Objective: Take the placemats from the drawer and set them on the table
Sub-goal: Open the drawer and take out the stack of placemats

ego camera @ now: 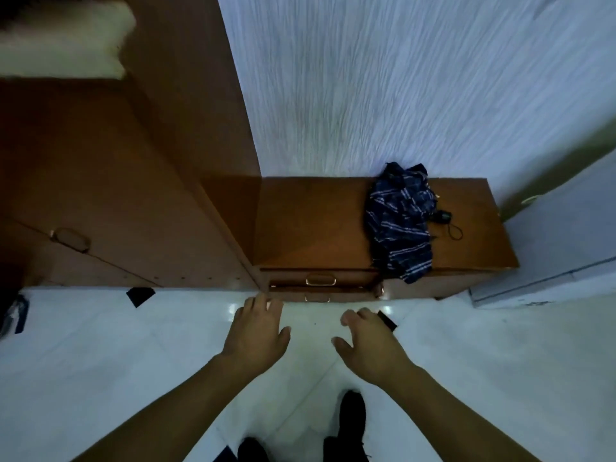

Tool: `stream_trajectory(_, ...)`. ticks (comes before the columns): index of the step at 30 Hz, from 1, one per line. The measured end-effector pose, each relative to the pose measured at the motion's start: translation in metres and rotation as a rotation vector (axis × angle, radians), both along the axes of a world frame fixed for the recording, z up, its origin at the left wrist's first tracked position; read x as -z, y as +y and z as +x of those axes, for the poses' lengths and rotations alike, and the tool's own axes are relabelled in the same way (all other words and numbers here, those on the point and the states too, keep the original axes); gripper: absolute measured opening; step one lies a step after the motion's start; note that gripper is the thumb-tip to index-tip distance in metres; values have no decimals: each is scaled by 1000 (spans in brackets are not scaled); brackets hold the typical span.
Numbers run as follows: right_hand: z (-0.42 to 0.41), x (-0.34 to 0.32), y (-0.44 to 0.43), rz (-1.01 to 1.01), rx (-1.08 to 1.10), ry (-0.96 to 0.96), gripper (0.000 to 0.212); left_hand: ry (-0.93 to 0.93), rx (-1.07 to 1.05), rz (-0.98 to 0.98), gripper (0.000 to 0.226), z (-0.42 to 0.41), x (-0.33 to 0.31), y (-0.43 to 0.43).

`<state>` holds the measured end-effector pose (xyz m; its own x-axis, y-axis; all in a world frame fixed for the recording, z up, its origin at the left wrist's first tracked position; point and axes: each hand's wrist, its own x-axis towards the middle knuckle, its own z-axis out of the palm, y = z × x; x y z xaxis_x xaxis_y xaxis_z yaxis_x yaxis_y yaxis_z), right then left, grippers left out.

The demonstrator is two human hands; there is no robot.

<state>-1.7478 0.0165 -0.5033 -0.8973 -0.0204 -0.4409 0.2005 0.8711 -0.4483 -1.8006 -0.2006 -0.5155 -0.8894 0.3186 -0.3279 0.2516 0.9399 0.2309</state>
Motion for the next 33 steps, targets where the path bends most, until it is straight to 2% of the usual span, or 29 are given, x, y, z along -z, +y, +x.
stream_trajectory(8, -55, 244, 31, 76, -60, 57, 51, -10, 54, -36, 57, -59, 246, 37)
stream_trajectory(14, -99, 382, 56, 225, -218, 254, 42, 98, 111, -81, 67, -91, 389, 50)
stream_trajectory(16, -107, 417, 57, 262, -204, 303, 48, 142, 121, -73, 69, -94, 423, 49)
stream_trajectory(21, -109, 488, 55, 356, -147, 495, 63, 320, 170, 24, 72, -94, 475, 37)
stream_trajectory(26, -118, 519, 53, 408, -106, 595, 57, 446, 182, 114, 60, -103, 498, 36)
stream_trajectory(33, -98, 493, 53, 353, -82, 547, 39, 335, 227, 17, 40, -94, 478, 40)
